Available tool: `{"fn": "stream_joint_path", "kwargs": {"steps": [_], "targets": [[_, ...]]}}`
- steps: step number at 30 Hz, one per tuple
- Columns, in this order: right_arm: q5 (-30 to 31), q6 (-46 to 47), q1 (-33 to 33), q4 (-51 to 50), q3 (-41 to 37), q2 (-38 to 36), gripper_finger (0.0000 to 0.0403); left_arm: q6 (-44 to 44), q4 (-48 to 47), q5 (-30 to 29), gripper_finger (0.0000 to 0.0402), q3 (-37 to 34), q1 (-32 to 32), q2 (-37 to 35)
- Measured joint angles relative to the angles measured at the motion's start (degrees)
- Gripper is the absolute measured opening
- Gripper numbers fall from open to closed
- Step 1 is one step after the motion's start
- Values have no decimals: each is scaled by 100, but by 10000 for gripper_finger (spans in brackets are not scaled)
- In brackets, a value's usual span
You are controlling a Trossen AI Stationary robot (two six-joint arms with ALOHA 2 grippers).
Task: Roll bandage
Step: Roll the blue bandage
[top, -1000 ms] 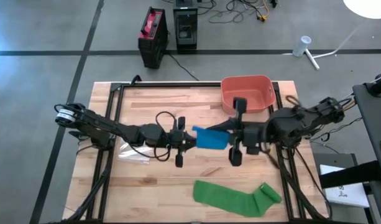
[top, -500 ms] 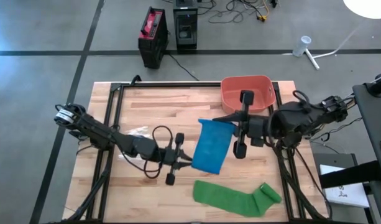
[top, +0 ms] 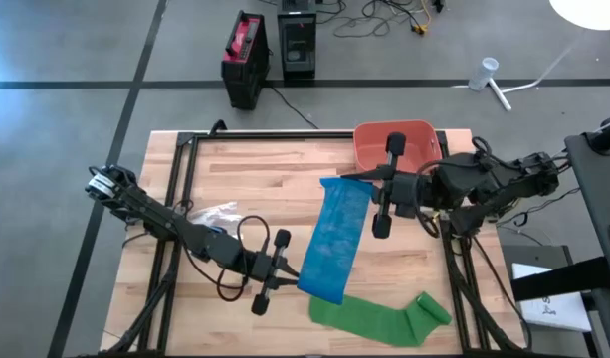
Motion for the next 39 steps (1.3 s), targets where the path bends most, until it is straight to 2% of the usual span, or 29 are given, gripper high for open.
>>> {"fn": "stream_joint_path", "kwargs": {"steps": [9,19,24,31,36,39], "targets": [[4,248,-132,-403,-2,-152,0,169,-281,-105,2,0,-109,-314],[8,1168,-405,-1524,-5,-95,0,877,748,216,2,0,-149,-354],[-6,1374,-402,-1758,-142,70,0,1097,1041,274,2,3,-146,-354],[-68,1489,-402,-1957,-341,242,0,1311,1041,325,2,372,-146,-351],[-468,1679,-402,-1981,-664,250,0,1398,1055,322,2,741,-115,-351],[-501,1816,-400,-2001,-901,249,0,1398,1060,288,2,984,-40,-351]]}}
